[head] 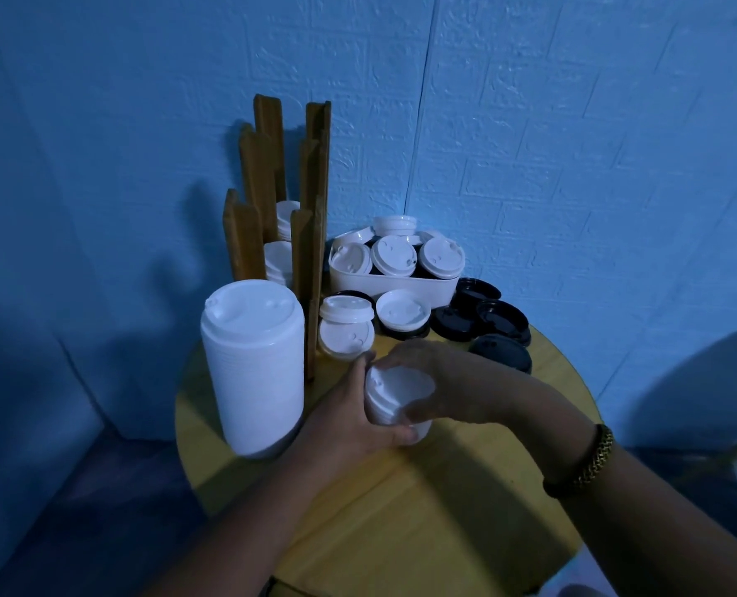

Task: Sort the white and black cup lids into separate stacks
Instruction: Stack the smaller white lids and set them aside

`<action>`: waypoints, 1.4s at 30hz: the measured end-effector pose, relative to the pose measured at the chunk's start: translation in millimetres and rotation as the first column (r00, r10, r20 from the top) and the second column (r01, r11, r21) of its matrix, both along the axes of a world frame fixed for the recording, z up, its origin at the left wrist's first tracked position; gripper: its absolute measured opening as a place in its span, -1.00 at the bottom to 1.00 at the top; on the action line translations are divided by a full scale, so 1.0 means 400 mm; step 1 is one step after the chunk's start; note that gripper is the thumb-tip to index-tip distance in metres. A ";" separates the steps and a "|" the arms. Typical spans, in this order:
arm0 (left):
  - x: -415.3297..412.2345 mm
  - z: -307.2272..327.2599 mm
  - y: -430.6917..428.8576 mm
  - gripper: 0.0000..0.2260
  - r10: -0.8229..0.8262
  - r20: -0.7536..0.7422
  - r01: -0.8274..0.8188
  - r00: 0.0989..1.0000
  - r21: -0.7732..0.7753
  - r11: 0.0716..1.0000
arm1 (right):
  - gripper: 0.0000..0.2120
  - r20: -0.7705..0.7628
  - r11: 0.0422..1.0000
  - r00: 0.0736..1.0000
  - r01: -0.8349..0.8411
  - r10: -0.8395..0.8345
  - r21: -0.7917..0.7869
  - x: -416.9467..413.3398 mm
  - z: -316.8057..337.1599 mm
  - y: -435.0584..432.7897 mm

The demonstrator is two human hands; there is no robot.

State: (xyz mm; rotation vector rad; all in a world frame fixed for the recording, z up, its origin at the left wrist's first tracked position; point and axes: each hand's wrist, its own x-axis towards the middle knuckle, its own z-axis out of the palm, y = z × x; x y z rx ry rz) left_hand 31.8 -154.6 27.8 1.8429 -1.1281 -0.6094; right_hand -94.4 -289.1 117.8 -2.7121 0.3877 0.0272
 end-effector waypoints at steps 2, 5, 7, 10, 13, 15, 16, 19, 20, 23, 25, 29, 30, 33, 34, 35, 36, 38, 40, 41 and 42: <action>-0.004 0.001 -0.001 0.09 0.007 0.016 -0.007 1.000 -0.005 1.000 | -0.38 0.010 0.994 0.996 0.087 -0.086 -0.072 0.007 -0.003 0.007; -0.007 0.003 -0.004 0.10 0.005 0.011 -0.005 1.000 -0.016 1.000 | -0.32 0.033 0.952 0.981 0.191 -0.189 -0.241 0.012 -0.024 0.034; -0.006 0.004 -0.003 0.12 0.003 0.017 -0.003 1.000 -0.016 1.000 | -0.31 0.042 0.945 0.982 0.188 -0.183 -0.268 0.010 -0.035 0.046; -0.005 0.001 -0.004 0.11 0.012 0.027 -0.012 1.000 -0.016 1.000 | -0.34 0.026 0.978 0.991 0.136 -0.134 -0.158 0.000 -0.036 0.032; -0.006 -0.001 0.000 0.10 0.020 0.003 -0.019 1.000 -0.037 0.999 | -0.33 0.062 0.992 0.991 0.119 -0.117 -0.032 -0.007 -0.044 0.017; -0.003 -0.002 0.002 0.09 0.015 -0.011 -0.015 1.000 -0.049 0.999 | -0.31 0.122 0.978 0.979 0.177 -0.163 -0.111 -0.003 -0.056 0.025; -0.003 -0.002 0.004 0.08 0.011 -0.015 -0.012 1.000 -0.053 0.999 | -0.30 0.123 0.968 0.978 0.190 -0.171 -0.162 0.000 -0.059 0.028; -0.007 -0.003 0.010 -0.09 0.005 -0.001 -0.005 1.000 -0.061 0.998 | -0.47 0.084 0.995 0.991 0.103 -0.103 0.002 0.002 -0.039 0.009; -0.008 -0.004 0.011 -0.16 0.006 0.015 -0.005 1.000 -0.061 0.998 | -0.62 0.127 0.982 0.989 0.045 -0.069 0.186 0.001 -0.024 -0.005; -0.007 -0.004 0.010 -0.20 0.017 0.053 -0.014 0.998 -0.060 0.998 | -0.67 0.297 0.984 0.943 0.110 -0.148 0.141 0.029 -0.025 -0.100; -0.006 -0.007 0.006 -0.17 0.014 0.063 -0.011 0.998 -0.050 0.999 | -0.70 0.191 0.950 0.965 0.221 -0.181 -0.220 0.068 -0.053 -0.164; -0.005 -0.012 0.003 -0.17 0.014 0.091 -0.012 0.996 -0.027 1.000 | -0.51 -0.155 0.917 0.975 0.088 -0.159 -0.389 0.123 -0.087 -0.213; -0.005 -0.012 0.003 -0.18 0.012 0.094 -0.010 0.996 -0.024 1.000 | -0.51 -0.121 0.925 0.983 0.086 -0.139 -0.370 0.128 -0.088 -0.218; -0.002 -0.013 0.003 -0.19 0.008 0.088 -0.005 0.996 -0.033 0.999 | -0.62 0.120 0.946 0.988 0.126 -0.094 -0.300 0.124 -0.083 -0.213; -0.001 -0.013 0.003 -0.18 0.008 0.084 -0.005 0.996 -0.034 0.999 | -0.70 0.228 0.954 0.968 0.166 -0.108 -0.251 0.116 -0.081 -0.204; 0.000 -0.014 0.003 -0.18 0.009 0.081 -0.006 0.997 -0.035 0.999 | -0.77 0.337 0.962 0.929 0.218 -0.153 -0.164 0.104 -0.080 -0.193; 0.000 -0.015 0.003 -0.19 0.009 0.079 -0.006 0.997 -0.034 0.999 | -0.83 0.427 0.963 0.875 0.266 -0.227 -0.034 0.088 -0.077 -0.179; 0.001 -0.016 0.003 -0.21 0.009 0.074 -0.007 0.997 -0.035 0.999 | -0.76 0.507 0.916 0.764 0.304 -0.399 0.262 0.055 -0.077 -0.157; 0.001 -0.017 0.006 -0.23 0.010 0.068 -0.007 0.998 -0.040 0.999 | -0.63 0.499 0.818 0.692 0.240 -0.522 0.523 0.020 -0.075 -0.138; 0.000 -0.017 0.006 -0.23 0.009 0.067 -0.006 0.998 -0.044 0.999 | -0.57 0.472 0.743 0.665 0.190 -0.578 0.642 0.002 -0.072 -0.126; 0.001 -0.018 0.006 -0.23 0.008 0.067 -0.004 0.998 -0.048 0.999 | -0.54 0.434 0.654 0.644 0.139 -0.630 0.744 -0.016 -0.070 -0.116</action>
